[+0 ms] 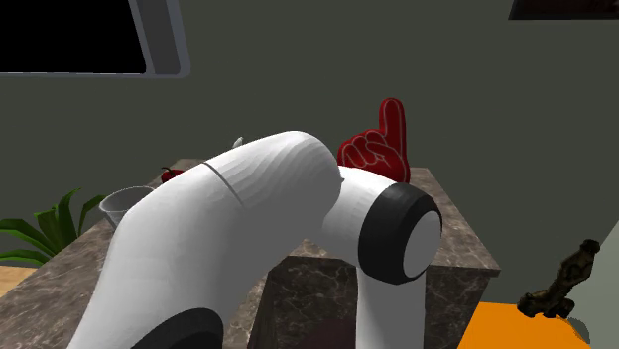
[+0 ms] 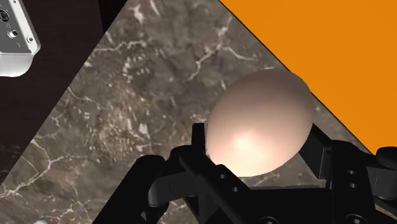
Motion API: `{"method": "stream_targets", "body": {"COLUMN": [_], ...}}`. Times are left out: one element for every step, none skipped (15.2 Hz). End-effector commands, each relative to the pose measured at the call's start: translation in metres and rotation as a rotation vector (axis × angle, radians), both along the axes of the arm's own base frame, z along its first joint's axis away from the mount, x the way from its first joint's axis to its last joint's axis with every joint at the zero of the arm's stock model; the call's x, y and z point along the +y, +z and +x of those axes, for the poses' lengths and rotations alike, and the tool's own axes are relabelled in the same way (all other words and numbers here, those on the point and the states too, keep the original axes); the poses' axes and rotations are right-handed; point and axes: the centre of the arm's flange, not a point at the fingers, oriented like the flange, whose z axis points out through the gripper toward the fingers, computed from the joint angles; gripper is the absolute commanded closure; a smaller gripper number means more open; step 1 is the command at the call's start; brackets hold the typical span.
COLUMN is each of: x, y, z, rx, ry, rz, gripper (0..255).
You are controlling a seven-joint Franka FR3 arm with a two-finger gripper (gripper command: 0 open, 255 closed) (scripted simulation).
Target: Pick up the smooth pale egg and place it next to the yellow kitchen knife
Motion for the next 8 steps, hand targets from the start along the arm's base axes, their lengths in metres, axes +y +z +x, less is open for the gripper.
{"method": "stream_targets", "body": {"x": [0.000,0.000,0.000,0.000,0.000,0.000,0.000,0.000], "y": [-0.010,-0.016,-0.021,-0.026,-0.026,-0.026,-0.026,-0.026], "z": [0.000,0.000,0.000,0.000,0.000,0.000,0.000,0.000], "rx": [0.000,0.000,0.000,0.000,0.000,0.000,0.000,0.000], "ry": [0.000,0.000,0.000,0.000,0.000,0.000,0.000,0.000], "rz": [0.001,0.001,0.001,0.001,0.001,0.001,0.001,0.001], "gripper": [255,255,255,255,255,255,255,255]}}
